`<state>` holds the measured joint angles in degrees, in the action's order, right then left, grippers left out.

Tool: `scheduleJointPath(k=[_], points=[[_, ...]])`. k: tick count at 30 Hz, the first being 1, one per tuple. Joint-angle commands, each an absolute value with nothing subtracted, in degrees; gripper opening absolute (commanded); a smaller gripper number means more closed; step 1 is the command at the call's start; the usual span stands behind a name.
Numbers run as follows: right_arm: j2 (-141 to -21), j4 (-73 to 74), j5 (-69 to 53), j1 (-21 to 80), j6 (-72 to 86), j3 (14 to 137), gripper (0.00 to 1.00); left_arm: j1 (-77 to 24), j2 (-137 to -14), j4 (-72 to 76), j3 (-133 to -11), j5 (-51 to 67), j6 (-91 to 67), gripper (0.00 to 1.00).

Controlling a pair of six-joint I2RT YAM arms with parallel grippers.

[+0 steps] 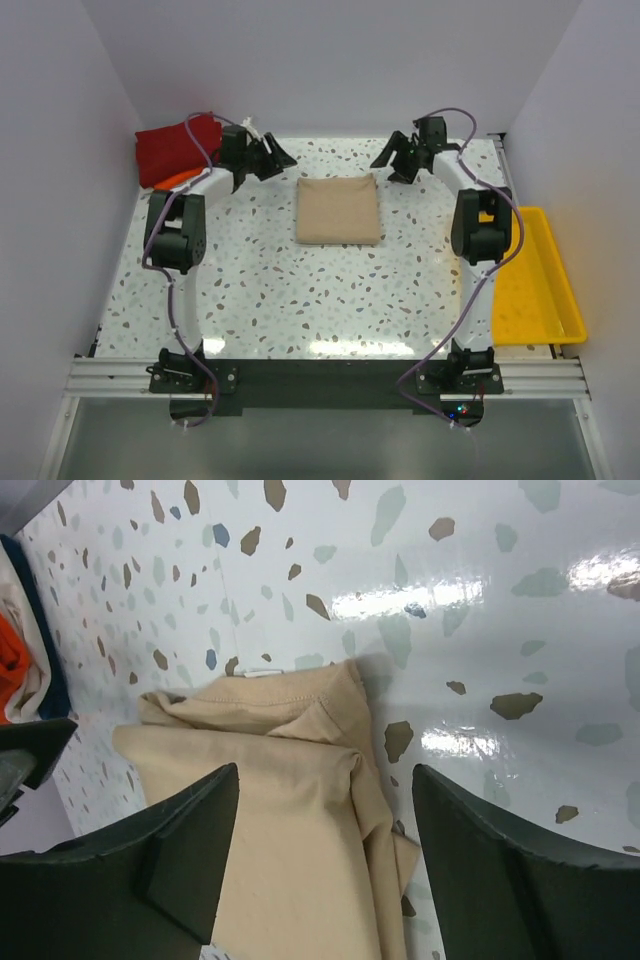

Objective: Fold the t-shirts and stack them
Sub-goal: Fold the tshirt

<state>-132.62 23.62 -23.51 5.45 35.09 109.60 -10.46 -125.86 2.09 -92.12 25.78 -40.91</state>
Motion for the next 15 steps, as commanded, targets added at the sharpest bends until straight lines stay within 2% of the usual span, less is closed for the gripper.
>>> scheduleJointPath(k=[1,5,6,8,9,10,12,15], points=[[-125.09,21.63,-21.8,5.45,32.69,109.35,0.72,-9.05,-119.98,9.4,-90.45,27.25,-41.74,0.63],[-119.1,15.22,-22.85,5.8,35.85,99.0,0.61,-10.71,-115.58,11.34,-85.61,25.32,-42.28,0.5],[-118.4,14.07,-24.16,6.06,36.56,97.83,0.54,-11.16,-115.32,10.99,-85.43,25.23,-42.19,0.4],[-118.3,10.82,-25.66,7.2,38.4,96.33,0.48,-12.47,-115.66,11.16,-84.99,25.57,-42.36,0.28],[-118.82,10.81,-26.97,7.55,38.93,96.5,0.42,-12.92,-116.36,11.25,-84.9,25.58,-42.45,0.15],[-119.35,10.64,-27.77,7.91,39.02,96.85,0.4,-13.44,-116.89,11.42,-84.9,25.58,-42.8,0.1],[-121.46,10.28,-28.56,8.78,39.72,97.38,0.34,-14.94,-118.03,11.77,-84.73,25.05,-43.06,0.03],[-124.35,8.44,-30.05,9.4,41.04,97.73,0.28,-16.34,-120.22,12.74,-85.07,24.43,-43.07,0.02]])
